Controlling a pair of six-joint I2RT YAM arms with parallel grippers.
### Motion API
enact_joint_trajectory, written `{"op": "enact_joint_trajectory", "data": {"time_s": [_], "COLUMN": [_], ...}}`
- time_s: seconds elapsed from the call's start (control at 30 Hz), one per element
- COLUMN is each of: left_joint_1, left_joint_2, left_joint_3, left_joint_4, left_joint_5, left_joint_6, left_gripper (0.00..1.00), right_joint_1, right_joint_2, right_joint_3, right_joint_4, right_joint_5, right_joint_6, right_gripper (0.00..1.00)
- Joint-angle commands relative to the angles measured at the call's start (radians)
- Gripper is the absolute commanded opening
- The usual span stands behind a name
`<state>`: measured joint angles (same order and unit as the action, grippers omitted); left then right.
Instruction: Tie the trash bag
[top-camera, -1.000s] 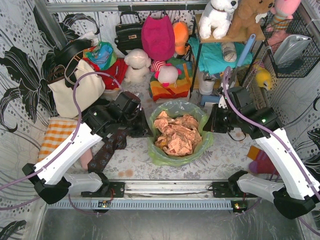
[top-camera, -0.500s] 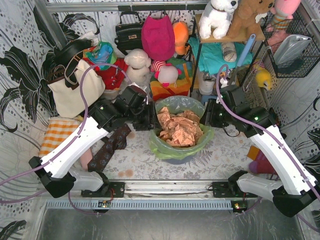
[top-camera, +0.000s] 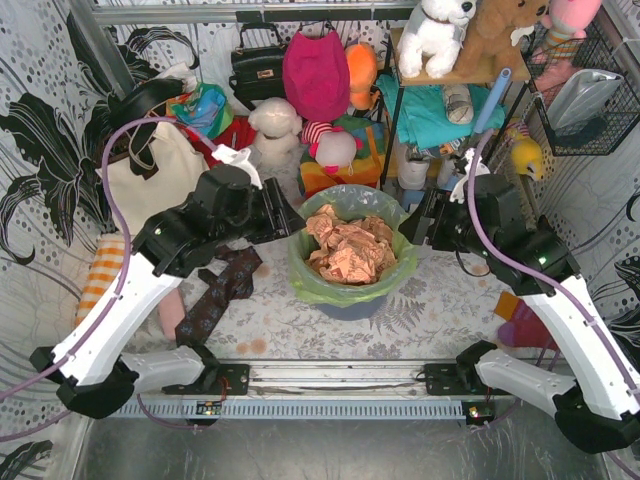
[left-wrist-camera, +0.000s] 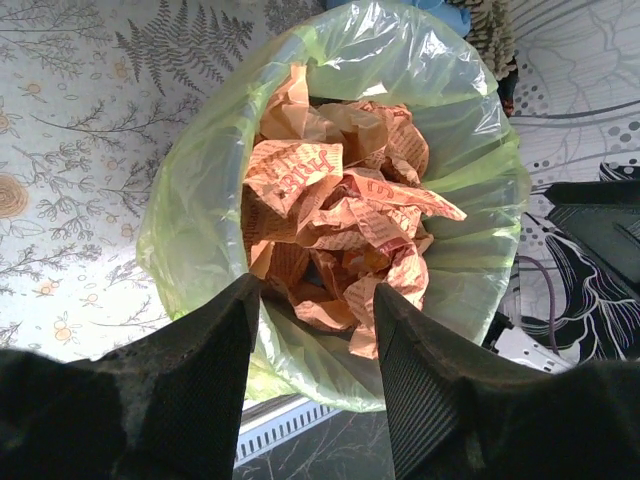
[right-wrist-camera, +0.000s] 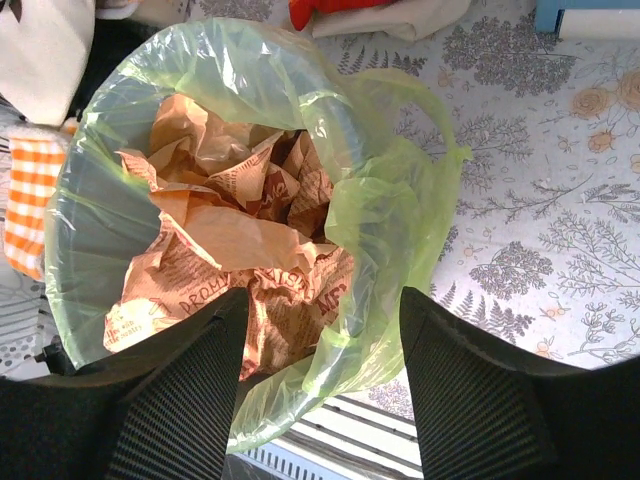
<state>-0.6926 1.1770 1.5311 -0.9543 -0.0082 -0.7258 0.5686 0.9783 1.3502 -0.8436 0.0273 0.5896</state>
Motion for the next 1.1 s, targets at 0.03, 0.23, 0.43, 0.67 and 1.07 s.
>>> {"op": "enact_joint_trajectory", "data": {"time_s": [0.03,0.23,0.43,0.67,1.07], "left_joint_1": [0.014,0.045,0.118,0.14,0.237], "left_joint_2": [-0.046,-0.146,-0.237,-0.238,-0.249], "left_joint_3": [-0.053,-0.19,-0.431,-0.625,-0.823], "left_joint_4": [0.035,-0.006,0.147,0.348,0.514], "left_joint_5": [-0.072,-0.188,-0.059,0.086,0.232], "left_joint_6": [-0.039,-0.144,-0.189,-0.228,-0.217], "left_gripper": [0.58,0.57,0.56,0.58,0.59], "right_joint_1": [0.006,0.005,0.006,0.006,0.006], "right_joint_2": [-0.024,-0.067,-0.11,-0.08,-0.01], "right_joint_3": [0.022,0.0,0.008,0.06,0.095], "right_joint_4": [0.029,0.031,0.023,0.014,0.044], "right_joint_5": [0.038,0.086,0.13,0.154,0.112], "right_joint_6": [0.025,0.039,0.061,0.045,0.06], "right_gripper": [0.62,0.62,0.62,0.6,0.59]}}
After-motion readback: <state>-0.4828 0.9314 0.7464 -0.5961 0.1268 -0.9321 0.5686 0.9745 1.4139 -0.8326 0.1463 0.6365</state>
